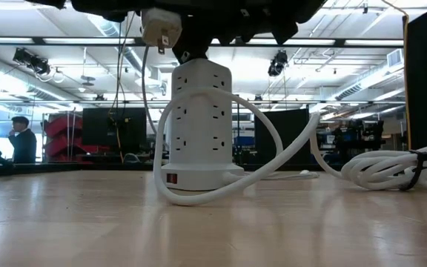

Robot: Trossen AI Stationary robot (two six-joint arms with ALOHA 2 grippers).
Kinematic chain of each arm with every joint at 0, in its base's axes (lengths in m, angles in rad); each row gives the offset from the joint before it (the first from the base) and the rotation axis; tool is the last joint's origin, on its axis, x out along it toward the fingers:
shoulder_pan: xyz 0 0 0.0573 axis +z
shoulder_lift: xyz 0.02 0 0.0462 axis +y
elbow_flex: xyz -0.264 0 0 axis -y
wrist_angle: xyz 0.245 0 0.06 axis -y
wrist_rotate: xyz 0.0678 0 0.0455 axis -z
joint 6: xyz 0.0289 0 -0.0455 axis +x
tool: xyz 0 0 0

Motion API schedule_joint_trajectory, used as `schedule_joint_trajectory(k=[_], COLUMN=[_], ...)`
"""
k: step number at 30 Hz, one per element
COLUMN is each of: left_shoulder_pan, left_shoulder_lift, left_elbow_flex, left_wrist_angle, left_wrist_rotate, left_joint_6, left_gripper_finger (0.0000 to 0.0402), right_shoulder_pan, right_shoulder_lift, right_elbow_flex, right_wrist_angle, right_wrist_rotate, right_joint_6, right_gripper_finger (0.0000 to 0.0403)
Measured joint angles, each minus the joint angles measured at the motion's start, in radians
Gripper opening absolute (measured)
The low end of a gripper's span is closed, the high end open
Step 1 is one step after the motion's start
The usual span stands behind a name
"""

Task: Insert USB
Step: Insert the white charger adapter into the white outlet extension

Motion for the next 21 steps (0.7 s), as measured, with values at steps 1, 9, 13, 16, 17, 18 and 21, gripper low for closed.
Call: schedule_joint_trajectory(k=[1,9,13,16,17,18,21], left_shoulder_pan=[0.001,0.001,0.002,0.002,0.002,0.001,0.001], left_shoulder_lift=[0.000,0.001,0.001,0.001,0.001,0.001,0.001], left_elbow_flex=[0.002,0.015,0.015,0.014,0.014,0.014,0.014], left_wrist_angle=[-0.009,-0.034,-0.038,-0.042,-0.044,-0.046,-0.053], left_wrist_rotate=[0.007,0.023,0.021,0.019,0.018,0.017,0.017], left_joint_6=[0.000,-0.030,-0.055,-0.054,-0.053,-0.052,-0.050], left_gripper_finger=[0.0156,0.0154,0.0172,0.0180,0.0181,0.0181,0.0180], right_shoulder_pan=[0.000,0.000,0.000,0.000,0.000,0.000,0.000], right_shoulder_lift=[0.000,0.000,-0.001,-0.001,-0.001,-0.001,-0.001], right_elbow_flex=[0.000,0.001,0.002,0.002,0.002,0.002,0.002], right_wrist_angle=[0.000,-0.007,-0.009,-0.010,-0.011,-0.011,-0.011], right_wrist_rotate=[-0.003,-0.014,-0.022,-0.029,-0.032,-0.033,-0.034], right_joint_6=[0.000,0.006,0.014,0.018,0.019,0.021,0.025], right_gripper_finger=[0.0111,0.0111,0.0111,0.0111,0.0111,0.0111,0.0111])
